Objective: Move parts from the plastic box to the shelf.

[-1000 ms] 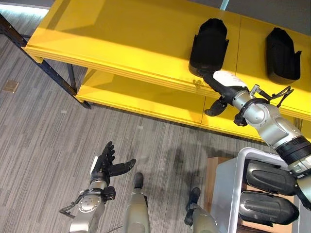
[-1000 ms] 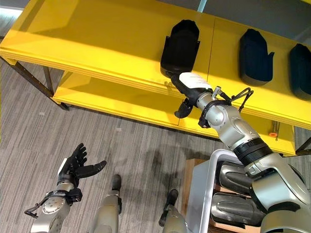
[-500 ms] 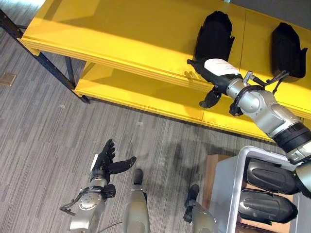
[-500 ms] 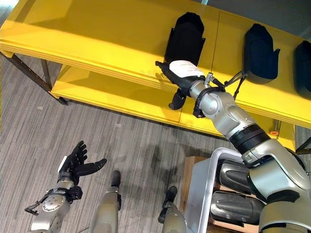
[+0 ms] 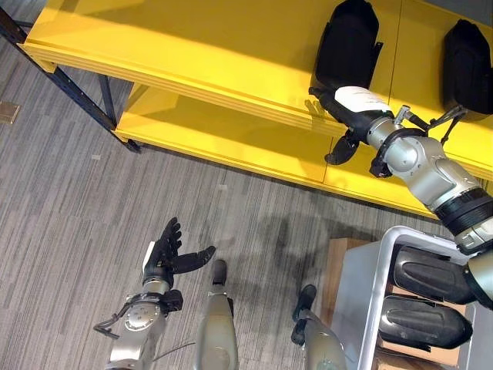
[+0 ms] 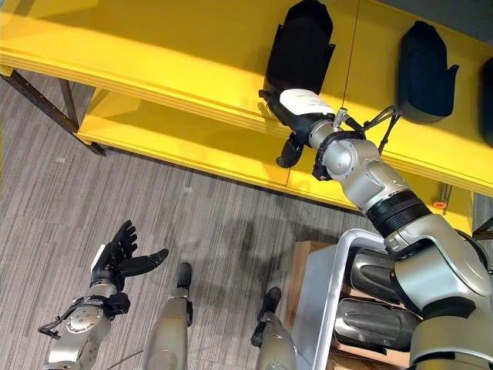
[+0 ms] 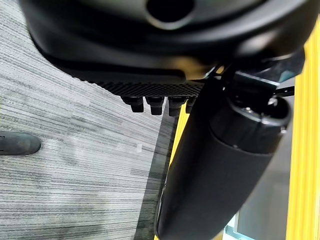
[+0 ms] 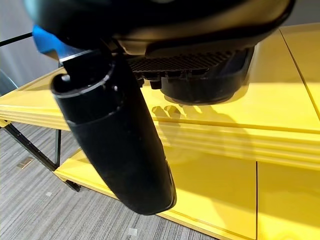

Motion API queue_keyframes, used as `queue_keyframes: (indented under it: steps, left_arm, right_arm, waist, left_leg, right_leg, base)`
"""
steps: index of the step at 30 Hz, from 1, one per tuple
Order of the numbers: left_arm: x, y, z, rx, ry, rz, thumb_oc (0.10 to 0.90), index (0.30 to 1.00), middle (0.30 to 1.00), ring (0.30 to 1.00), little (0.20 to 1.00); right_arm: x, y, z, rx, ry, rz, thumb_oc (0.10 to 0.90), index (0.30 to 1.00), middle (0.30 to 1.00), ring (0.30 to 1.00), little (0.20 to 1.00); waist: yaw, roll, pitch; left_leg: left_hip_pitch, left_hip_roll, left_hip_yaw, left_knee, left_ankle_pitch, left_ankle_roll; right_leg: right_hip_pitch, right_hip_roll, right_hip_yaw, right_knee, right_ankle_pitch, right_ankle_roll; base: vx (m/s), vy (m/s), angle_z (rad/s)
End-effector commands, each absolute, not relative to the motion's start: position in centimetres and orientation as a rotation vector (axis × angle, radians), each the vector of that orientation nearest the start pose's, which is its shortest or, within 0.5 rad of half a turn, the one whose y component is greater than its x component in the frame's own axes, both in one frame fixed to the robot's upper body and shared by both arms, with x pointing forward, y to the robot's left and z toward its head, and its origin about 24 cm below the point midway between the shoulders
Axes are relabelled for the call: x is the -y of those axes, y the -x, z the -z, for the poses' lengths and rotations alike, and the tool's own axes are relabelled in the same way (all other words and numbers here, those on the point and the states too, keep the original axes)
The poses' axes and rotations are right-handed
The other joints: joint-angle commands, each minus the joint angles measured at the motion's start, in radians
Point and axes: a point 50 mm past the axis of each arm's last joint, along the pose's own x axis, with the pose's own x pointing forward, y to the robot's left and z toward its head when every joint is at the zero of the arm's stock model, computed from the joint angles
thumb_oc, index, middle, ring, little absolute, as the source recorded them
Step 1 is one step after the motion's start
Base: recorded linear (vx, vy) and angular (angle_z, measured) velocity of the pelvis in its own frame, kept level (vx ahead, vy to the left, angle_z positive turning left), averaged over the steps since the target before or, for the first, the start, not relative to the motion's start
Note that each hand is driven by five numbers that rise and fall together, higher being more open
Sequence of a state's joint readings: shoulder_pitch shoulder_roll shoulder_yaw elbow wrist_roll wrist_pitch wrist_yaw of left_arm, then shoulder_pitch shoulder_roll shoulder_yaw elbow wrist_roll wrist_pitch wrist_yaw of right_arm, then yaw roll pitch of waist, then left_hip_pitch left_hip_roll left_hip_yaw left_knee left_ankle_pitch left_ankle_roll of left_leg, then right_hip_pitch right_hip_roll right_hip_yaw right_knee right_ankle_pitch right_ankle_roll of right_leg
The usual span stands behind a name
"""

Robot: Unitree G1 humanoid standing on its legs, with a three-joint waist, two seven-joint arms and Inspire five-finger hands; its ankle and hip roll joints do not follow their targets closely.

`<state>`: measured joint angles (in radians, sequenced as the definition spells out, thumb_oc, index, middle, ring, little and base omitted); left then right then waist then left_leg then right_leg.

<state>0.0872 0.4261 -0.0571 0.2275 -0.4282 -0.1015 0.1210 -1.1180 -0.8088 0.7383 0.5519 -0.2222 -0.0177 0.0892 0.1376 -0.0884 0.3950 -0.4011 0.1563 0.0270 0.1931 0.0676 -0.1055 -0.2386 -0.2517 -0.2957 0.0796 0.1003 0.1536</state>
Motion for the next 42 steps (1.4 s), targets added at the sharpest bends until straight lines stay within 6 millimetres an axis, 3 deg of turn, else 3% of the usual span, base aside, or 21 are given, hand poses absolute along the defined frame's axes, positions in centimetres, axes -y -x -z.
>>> queue_keyframes:
  steps: [1, 13, 26, 42]
  left_arm:
    - [-25.1, -22.8, -3.0, -0.049, -0.044, -0.153, 0.9, 1.0, 1.0, 1.0, 1.0]
    - [-24.9, -22.9, -3.2, -0.038, -0.033, -0.149, 0.9, 1.0, 1.0, 1.0, 1.0]
    - [-25.2, -23.0, -3.3, -0.023, -0.023, -0.16, 0.9, 1.0, 1.0, 1.0, 1.0]
    - [-25.3, -23.1, -3.5, -0.021, -0.025, -0.153, 0.9, 1.0, 1.0, 1.0, 1.0]
  right_arm:
    - [17.1, -38.7, -30.2, 0.485, 1.354, -0.082, 0.9, 1.0, 1.0, 1.0, 1.0]
    - [18.3, -39.3, -29.8, 0.442, 1.338, -0.015, 0.9, 1.0, 1.0, 1.0, 1.0]
    - [19.3, -38.4, -32.7, 0.533, 1.371, 0.085, 0.9, 1.0, 1.0, 1.0, 1.0]
    - [19.1, -38.3, -34.4, 0.556, 1.44, 0.114, 0.9, 1.0, 1.0, 1.0, 1.0]
  waist:
    - [0.005, 0.01, -0.056]
    - [-0.002, 0.024, -0.035]
    - [-0.001, 0.043, -0.021]
    - [0.001, 0.039, -0.008]
  left_leg:
    - [0.021, 0.038, -0.04, 0.029, -0.089, -0.015]
    - [-0.012, 0.036, -0.034, 0.08, -0.108, -0.013]
    - [-0.051, 0.041, -0.033, 0.133, -0.126, -0.017]
    - [-0.07, 0.051, -0.033, 0.118, -0.108, -0.018]
  right_leg:
    - [-0.048, -0.056, 0.064, 0.131, -0.059, 0.015]
    - [-0.082, -0.056, 0.077, 0.16, -0.061, 0.012]
    - [-0.131, -0.053, 0.086, 0.21, -0.076, 0.01]
    - [-0.158, -0.042, 0.081, 0.203, -0.068, 0.005]
  base:
    - [0.0, 0.0, 0.0]
    - [-0.02, 0.004, -0.03]
    - [-0.02, 0.0, -0.03]
    - [0.0, 0.0, 0.0]
